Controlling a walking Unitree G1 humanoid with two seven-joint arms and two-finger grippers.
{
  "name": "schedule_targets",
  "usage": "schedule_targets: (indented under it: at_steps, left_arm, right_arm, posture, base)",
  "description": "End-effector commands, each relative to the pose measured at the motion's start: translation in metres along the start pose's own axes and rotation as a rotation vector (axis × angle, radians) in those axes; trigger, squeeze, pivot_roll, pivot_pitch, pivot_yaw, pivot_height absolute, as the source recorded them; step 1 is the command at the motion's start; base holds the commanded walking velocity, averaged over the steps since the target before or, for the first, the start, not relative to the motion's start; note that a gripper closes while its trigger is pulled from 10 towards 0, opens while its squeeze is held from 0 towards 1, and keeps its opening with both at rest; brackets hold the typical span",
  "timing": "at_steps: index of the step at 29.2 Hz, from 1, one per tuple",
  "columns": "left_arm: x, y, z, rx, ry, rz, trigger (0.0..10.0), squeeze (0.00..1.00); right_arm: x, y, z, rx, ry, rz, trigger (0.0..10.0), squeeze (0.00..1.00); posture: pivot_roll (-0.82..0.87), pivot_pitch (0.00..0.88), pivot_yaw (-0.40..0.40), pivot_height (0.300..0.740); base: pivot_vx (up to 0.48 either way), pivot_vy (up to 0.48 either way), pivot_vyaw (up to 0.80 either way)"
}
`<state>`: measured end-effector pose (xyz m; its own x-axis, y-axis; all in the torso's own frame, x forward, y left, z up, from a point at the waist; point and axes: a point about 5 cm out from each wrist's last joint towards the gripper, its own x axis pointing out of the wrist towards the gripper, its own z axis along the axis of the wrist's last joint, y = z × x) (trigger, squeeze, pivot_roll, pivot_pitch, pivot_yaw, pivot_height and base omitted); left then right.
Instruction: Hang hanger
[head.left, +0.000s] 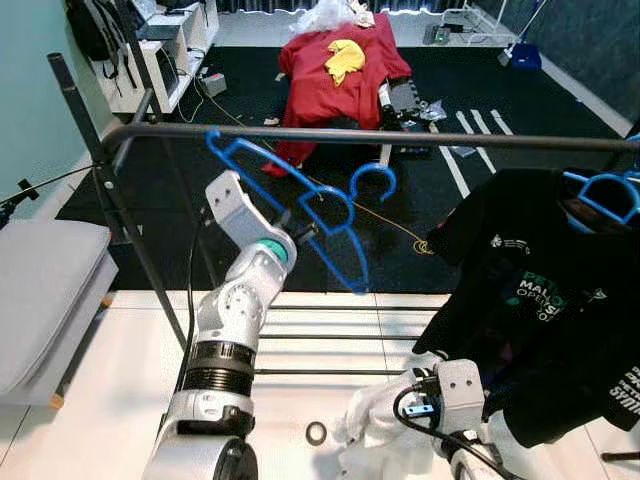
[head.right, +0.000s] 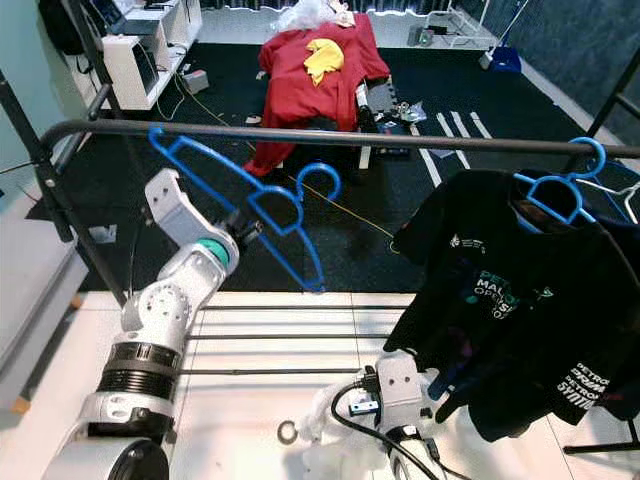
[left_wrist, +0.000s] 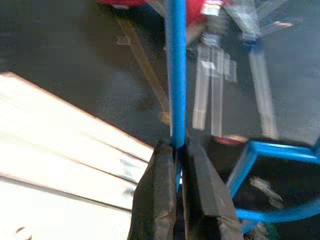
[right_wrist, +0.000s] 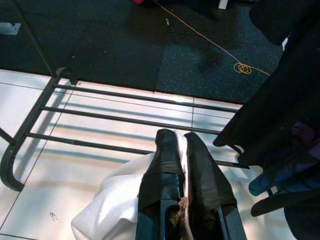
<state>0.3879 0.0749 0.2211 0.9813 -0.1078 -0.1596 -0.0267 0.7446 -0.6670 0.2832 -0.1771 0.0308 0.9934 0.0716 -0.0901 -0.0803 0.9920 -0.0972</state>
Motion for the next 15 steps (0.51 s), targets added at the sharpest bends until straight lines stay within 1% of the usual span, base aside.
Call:
schedule_targets:
  at_steps: [1, 2, 3, 4, 5, 6, 8, 9, 10, 11, 12, 13, 15]
  left_arm:
    - [0.0, -0.006, -0.016, -0.033, 0.032, 0.036, 10.0, 0.0]
    - [0.002, -0.001, -0.01, -0.034, -0.012, 0.108, 10.0, 0.0]
    - [0.002, -0.001, -0.01, -0.034, -0.012, 0.108, 10.0, 0.0]
    - [0.0, 0.004, 0.018, -0.013, -0.162, 0.184, 10.0, 0.0]
    - [-0.003, 0.004, 0.029, -0.004, -0.215, 0.192, 10.0, 0.0]
    - [-0.003, 0.004, 0.029, -0.004, -0.215, 0.192, 10.0, 0.0]
    - [-0.011, 0.001, 0.059, 0.015, -0.349, 0.18, 10.0, 0.0]
    - [-0.011, 0.001, 0.059, 0.015, -0.349, 0.18, 10.0, 0.0]
    - [-0.017, 0.001, 0.076, 0.029, -0.423, 0.179, 10.0, 0.0]
    - [-0.025, 0.003, 0.092, 0.063, -0.498, 0.192, 10.0, 0.0]
    - [-0.033, 0.005, 0.104, 0.092, -0.561, 0.202, 10.0, 0.0]
    - [-0.033, 0.005, 0.104, 0.092, -0.561, 0.202, 10.0, 0.0]
    - [-0.046, 0.01, 0.116, 0.168, -0.646, 0.244, 10.0, 0.0]
  right_arm:
    - [-0.002, 0.001, -0.002, -0.009, 0.01, 0.012, 10.0, 0.0]
    - [-0.001, 0.002, 0.0, -0.011, 0.004, 0.015, 10.0, 0.0]
    - [-0.001, 0.002, 0.0, -0.011, 0.004, 0.015, 10.0, 0.0]
    - [-0.001, 0.001, 0.001, -0.01, -0.005, 0.013, 10.0, 0.0]
    - [-0.002, 0.0, 0.001, -0.01, -0.006, 0.012, 10.0, 0.0]
    - [-0.002, 0.0, 0.001, -0.01, -0.006, 0.012, 10.0, 0.0]
    - [-0.004, -0.001, 0.0, -0.013, -0.007, 0.009, 10.0, 0.0]
    - [-0.004, -0.001, 0.0, -0.013, -0.007, 0.009, 10.0, 0.0]
    - [-0.006, -0.003, -0.001, -0.014, -0.003, 0.007, 10.0, 0.0]
    - [-0.008, -0.004, -0.002, -0.016, 0.002, 0.006, 10.0, 0.0]
    - [-0.009, -0.004, -0.004, -0.017, 0.006, 0.006, 10.0, 0.0]
    - [-0.009, -0.004, -0.004, -0.017, 0.006, 0.006, 10.0, 0.0]
    - [-0.009, -0.004, -0.004, -0.018, 0.011, 0.008, 10.0, 0.0]
  posture:
    - [-0.19, 0.129, 0.087, 0.74]
    - [-0.19, 0.129, 0.087, 0.74]
    - [-0.19, 0.129, 0.087, 0.74]
    - [-0.2, 0.128, 0.087, 0.74]
    - [-0.2, 0.128, 0.087, 0.74]
    - [-0.2, 0.128, 0.087, 0.74]
    - [-0.21, 0.128, 0.084, 0.74]
    - [-0.21, 0.128, 0.084, 0.74]
    - [-0.21, 0.126, 0.079, 0.74]
    - [-0.21, 0.127, 0.076, 0.74]
    - [-0.2, 0.126, 0.074, 0.74]
    - [-0.2, 0.126, 0.074, 0.74]
    - [-0.2, 0.126, 0.07, 0.74]
  base:
    - [0.0, 0.0, 0.0]
    - [0.0, 0.0, 0.0]
    - [0.0, 0.0, 0.0]
    - [0.0, 0.0, 0.0]
    - [0.0, 0.0, 0.0]
    - [0.0, 0.0, 0.0]
    - [0.0, 0.0, 0.0]
    - [0.0, 0.0, 0.0]
    - [0.0, 0.0, 0.0]
    - [0.0, 0.0, 0.0]
    - [0.0, 0.0, 0.0]
    - [0.0, 0.0, 0.0]
    - [0.0, 0.0, 0.0]
